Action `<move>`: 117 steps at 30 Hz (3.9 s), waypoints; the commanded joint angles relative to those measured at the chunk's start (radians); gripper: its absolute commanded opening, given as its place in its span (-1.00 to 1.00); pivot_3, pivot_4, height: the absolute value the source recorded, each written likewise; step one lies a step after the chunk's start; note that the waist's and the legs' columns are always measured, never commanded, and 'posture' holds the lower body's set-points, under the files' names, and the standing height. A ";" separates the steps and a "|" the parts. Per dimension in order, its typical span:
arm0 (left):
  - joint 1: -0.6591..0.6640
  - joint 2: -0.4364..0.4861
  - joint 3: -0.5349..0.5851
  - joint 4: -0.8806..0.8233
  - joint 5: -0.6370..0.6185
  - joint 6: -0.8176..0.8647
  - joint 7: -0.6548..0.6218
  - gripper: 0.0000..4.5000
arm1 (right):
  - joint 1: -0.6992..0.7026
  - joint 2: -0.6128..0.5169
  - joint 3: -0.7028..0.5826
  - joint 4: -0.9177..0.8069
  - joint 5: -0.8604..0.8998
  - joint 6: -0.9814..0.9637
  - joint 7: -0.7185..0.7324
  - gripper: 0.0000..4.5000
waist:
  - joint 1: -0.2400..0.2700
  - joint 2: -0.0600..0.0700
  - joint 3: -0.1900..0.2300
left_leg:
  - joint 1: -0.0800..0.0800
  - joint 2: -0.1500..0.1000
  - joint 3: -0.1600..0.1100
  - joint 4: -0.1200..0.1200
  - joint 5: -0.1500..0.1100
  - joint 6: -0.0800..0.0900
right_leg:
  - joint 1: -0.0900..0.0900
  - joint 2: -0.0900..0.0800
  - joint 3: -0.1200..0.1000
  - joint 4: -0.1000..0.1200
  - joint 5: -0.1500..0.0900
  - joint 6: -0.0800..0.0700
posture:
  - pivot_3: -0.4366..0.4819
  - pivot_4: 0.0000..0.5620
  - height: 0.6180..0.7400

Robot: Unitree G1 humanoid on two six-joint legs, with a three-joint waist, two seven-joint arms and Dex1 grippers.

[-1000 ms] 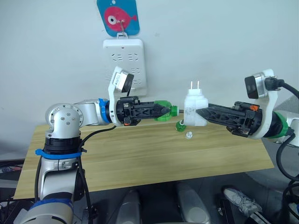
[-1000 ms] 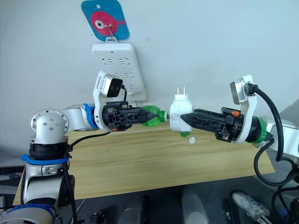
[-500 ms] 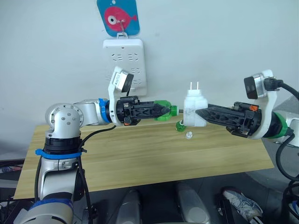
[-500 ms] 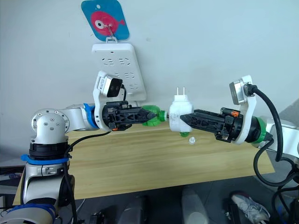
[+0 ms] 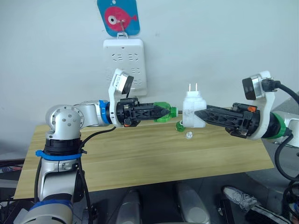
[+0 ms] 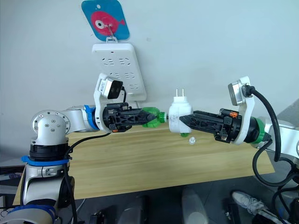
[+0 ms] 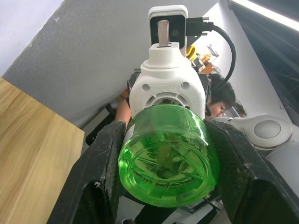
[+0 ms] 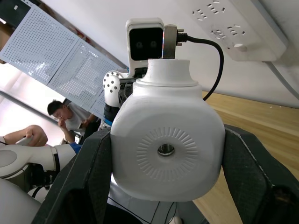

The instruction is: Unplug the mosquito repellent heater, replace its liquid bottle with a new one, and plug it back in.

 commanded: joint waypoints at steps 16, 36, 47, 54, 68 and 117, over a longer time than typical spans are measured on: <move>-0.001 -0.014 -0.008 -0.070 -0.032 -0.003 -0.012 0.02 | -0.008 -0.010 -0.003 -0.021 0.027 -0.021 -0.009 0.31 | 0.002 0.000 0.000 | 0.000 0.000 0.000 0.000 0.000 0.000 | 0.000 0.000 0.000 0.000 0.000 0.000 | -0.53 -0.17 0.91; 0.014 -0.091 -0.087 -0.084 0.041 -0.108 -0.038 0.02 | -0.120 -0.037 0.084 0.002 0.027 0.032 -0.004 0.31 | 0.013 0.000 0.000 | 0.000 0.000 0.000 0.000 0.000 0.000 | 0.000 0.000 0.000 0.000 0.000 0.000 | -0.56 -0.15 0.91; 0.041 -0.144 -0.094 -0.052 0.088 -0.170 -0.032 0.02 | -0.147 -0.079 0.078 0.080 0.027 0.094 0.009 1.00 | 0.016 0.000 0.000 | -0.001 0.000 0.000 0.001 0.000 0.000 | 0.000 0.000 0.000 0.000 0.000 0.000 | -0.58 -0.16 0.91; 0.038 -0.183 -0.072 -0.014 0.080 -0.185 0.004 0.02 | -0.125 -0.103 0.064 0.079 0.027 0.098 -0.002 1.00 | 0.017 0.000 0.000 | -0.001 0.000 0.000 0.001 0.000 0.001 | 0.000 0.000 0.000 0.000 0.000 0.000 | -0.60 -0.16 0.91; -0.013 -0.256 0.001 0.064 0.066 -0.178 0.108 0.02 | 0.162 -0.201 -0.075 -0.246 -0.418 0.062 0.293 0.75 | 0.018 0.000 0.000 | -0.001 -0.001 0.000 0.002 0.000 0.000 | 0.000 0.000 0.000 0.000 0.000 0.000 | -0.62 -0.19 0.91; 0.018 -0.140 -0.140 0.012 0.205 -0.215 -0.058 0.02 | -0.200 0.061 -0.030 -0.051 -0.413 0.061 0.265 -1.00 | -0.017 0.000 -0.001 | 0.000 -0.001 0.001 0.002 0.001 -0.002 | 0.000 -0.001 0.000 0.001 0.000 0.001 | -0.66 -0.16 0.91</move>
